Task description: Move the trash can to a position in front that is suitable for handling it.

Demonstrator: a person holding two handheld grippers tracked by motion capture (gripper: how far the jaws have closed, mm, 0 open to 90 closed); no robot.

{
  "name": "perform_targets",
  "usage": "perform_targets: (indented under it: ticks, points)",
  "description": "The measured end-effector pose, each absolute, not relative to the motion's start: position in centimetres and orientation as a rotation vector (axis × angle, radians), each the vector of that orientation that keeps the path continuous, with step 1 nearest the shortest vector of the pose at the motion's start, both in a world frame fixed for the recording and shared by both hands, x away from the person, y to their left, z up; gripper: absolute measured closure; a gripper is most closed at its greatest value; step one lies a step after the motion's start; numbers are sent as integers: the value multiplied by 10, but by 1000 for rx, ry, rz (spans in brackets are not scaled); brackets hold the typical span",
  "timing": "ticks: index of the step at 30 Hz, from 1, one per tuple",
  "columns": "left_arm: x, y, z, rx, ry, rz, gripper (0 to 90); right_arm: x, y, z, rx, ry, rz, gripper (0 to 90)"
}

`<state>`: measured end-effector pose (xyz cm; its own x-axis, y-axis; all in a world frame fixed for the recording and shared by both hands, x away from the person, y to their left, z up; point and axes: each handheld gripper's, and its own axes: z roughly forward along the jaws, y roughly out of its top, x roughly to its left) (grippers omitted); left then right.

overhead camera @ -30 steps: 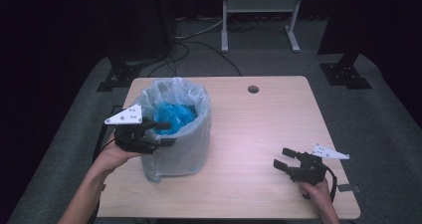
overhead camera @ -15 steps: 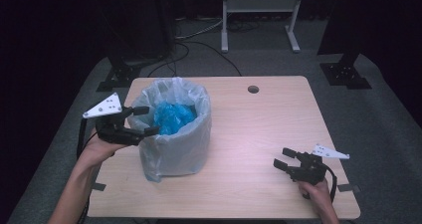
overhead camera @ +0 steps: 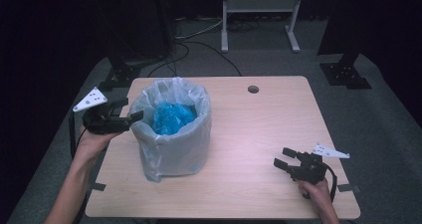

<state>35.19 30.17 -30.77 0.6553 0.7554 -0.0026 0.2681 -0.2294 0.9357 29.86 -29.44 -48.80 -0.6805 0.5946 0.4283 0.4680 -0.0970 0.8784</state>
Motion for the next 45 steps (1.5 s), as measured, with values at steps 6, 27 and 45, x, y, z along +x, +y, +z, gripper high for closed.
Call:
perform_targets:
  ticks: [6, 27, 45]
  points:
    - [357, 303, -320, 1766, 892, 588, 197, 298, -294, -488, 1203, 2040, 1905, 187]
    - [369, 305, -330, 1769, 917, 484, 419, 297, -294, -488, 1194, 2043, 1894, 187]
    - [379, 287, -328, 1773, 958, 441, 536, 297, -295, -488, 1199, 2038, 1895, 187]
